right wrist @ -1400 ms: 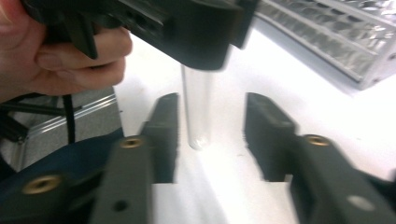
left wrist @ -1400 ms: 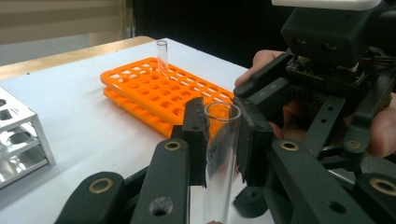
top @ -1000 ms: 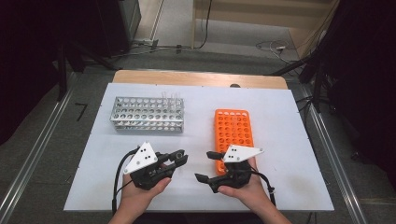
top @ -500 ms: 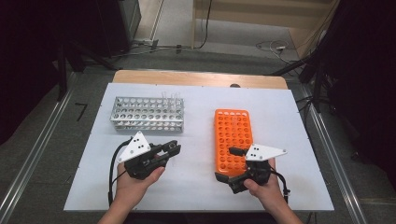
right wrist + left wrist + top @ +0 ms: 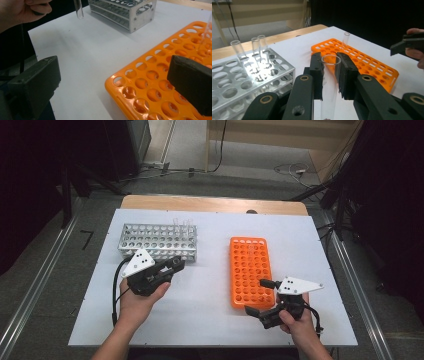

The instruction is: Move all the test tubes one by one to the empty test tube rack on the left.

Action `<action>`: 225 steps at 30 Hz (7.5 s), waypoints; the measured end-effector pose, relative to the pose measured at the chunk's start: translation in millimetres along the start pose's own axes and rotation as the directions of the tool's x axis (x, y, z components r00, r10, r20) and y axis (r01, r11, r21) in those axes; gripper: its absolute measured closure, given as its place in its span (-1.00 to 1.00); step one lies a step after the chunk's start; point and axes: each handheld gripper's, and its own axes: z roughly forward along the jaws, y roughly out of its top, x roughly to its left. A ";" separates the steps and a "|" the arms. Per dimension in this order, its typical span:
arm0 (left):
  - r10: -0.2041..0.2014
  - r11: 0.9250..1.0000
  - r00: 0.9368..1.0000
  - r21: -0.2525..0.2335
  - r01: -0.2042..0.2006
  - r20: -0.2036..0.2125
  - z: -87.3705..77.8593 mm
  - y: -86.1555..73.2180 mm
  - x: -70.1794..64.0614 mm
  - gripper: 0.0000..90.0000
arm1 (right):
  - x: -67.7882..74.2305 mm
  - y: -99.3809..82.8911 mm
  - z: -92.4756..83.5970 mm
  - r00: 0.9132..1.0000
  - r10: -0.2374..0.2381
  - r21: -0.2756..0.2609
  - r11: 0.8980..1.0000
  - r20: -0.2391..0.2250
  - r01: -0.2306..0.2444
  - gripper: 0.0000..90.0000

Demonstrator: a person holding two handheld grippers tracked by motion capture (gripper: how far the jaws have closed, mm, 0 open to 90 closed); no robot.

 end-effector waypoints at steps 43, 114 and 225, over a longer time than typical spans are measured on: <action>-0.051 0.998 0.984 -0.051 0.043 -0.169 44.8 54.2 88.9 0.68 | -43.1 -55.5 -69.0 0.974 0.125 -0.010 0.992 0.191 -0.125 -1.00; -0.177 0.971 0.929 0.094 0.218 -0.326 99.3 25.1 140.6 0.28 | -55.7 -49.8 -73.0 0.967 0.191 -0.085 0.980 0.165 -0.179 -1.00; -0.125 0.991 0.989 0.043 0.128 -0.078 -41.5 -57.0 -6.0 -1.00 | -94.4 48.7 49.3 0.971 0.027 0.041 0.998 0.236 -0.038 0.64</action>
